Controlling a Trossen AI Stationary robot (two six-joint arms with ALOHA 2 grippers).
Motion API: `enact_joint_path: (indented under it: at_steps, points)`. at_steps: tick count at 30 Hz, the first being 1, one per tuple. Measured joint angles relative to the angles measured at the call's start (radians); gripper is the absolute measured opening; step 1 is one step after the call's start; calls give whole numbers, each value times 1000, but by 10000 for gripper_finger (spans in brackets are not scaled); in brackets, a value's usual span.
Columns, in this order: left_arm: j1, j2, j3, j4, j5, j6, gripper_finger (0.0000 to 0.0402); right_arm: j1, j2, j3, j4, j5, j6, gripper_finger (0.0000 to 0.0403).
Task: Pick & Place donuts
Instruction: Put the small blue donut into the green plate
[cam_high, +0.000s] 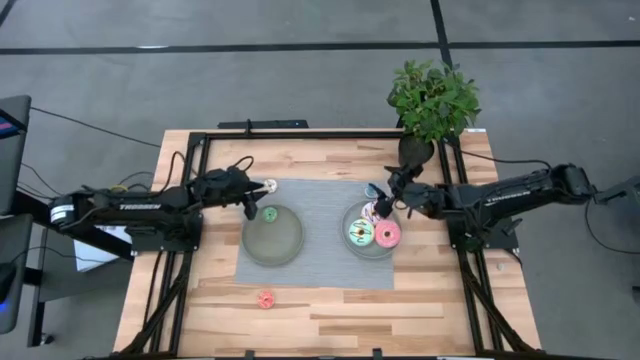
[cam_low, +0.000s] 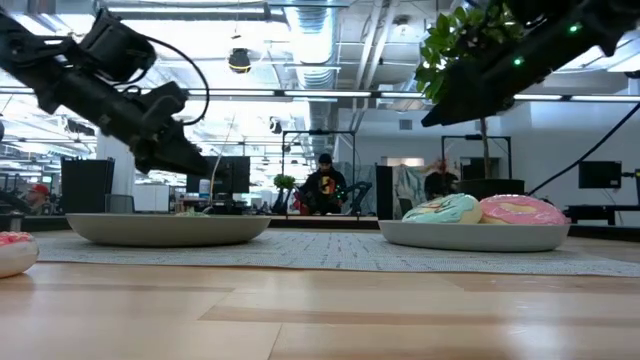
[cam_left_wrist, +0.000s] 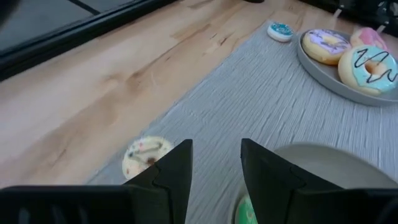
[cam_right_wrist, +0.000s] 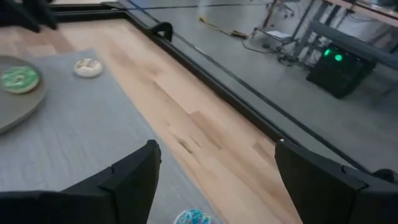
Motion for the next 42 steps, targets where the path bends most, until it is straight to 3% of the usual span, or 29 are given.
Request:
enact_joint_path:
  at_steps: [4, 10, 21, 28, 42]
  points:
    - [0, -77, -31, -27, 0, -3, 128, -23, 16, 21, -54, -22, 27, 306]
    - [0, -164, -38, -82, -8, 6, 128, -53, 126, 124, -275, -56, 138, 306]
    - [0, -208, -38, -162, -4, 13, 128, -152, 362, 302, -577, -85, 322, 306]
    - [0, -207, -38, -168, 2, 12, 128, -207, 421, 316, -593, -250, 323, 306]
    - [-1, -207, -38, -167, 3, 2, 128, -255, 460, 315, -588, -309, 323, 306]
